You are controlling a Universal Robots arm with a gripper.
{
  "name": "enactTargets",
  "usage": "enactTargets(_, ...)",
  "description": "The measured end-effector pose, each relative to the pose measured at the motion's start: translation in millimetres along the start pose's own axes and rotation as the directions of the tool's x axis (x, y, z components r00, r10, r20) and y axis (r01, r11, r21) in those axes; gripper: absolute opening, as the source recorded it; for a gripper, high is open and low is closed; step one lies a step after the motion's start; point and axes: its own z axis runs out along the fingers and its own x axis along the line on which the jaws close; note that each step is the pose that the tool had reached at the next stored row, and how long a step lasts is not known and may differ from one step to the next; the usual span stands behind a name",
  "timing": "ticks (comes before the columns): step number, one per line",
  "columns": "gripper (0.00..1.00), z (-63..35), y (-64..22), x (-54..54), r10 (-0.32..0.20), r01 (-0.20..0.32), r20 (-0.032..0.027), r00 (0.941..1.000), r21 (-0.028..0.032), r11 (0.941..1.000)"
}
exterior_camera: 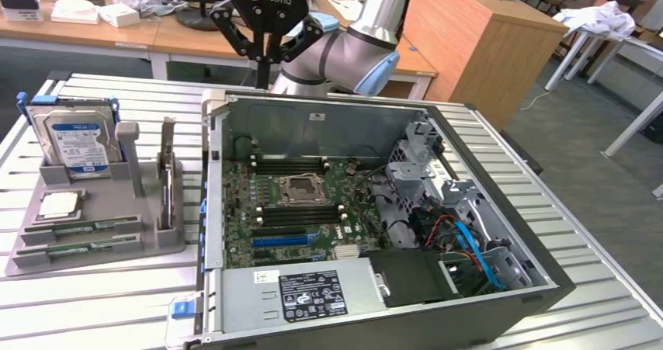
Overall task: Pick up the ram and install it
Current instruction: 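Reach for the ram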
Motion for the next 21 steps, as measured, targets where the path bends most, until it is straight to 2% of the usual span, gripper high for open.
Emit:
enactTargets(4, 0.1, 0.0, 0.0, 0.0, 0.0, 0.0, -0.0002, 1.0, 0.0001, 1.0)
enactTargets(6, 0.1, -0.1, -2.9, -0.2, 0.0, 0.0, -0.0002, 1.0, -0.0002, 1.0)
enactTargets(10, 0.1, -0.3, -10.6, -2.2, 0.0, 0.0, -0.0007, 1.0, -0.0071, 1.0)
enactTargets(15, 0.1, -0.4, -10.9, -20.9, 0.0, 0.0, -0.0028, 1.0, -0.0173, 0.9998)
enactTargets(18, 0.1, -0.4, -9.9, -34.4, 0.0, 0.0, -0.0043, 1.0, -0.0208, 0.9998)
enactTargets(21, 0.1, -0.5, -8.9, -47.7, 0.0, 0.0, -0.0055, 1.0, -0.0215, 0.9998)
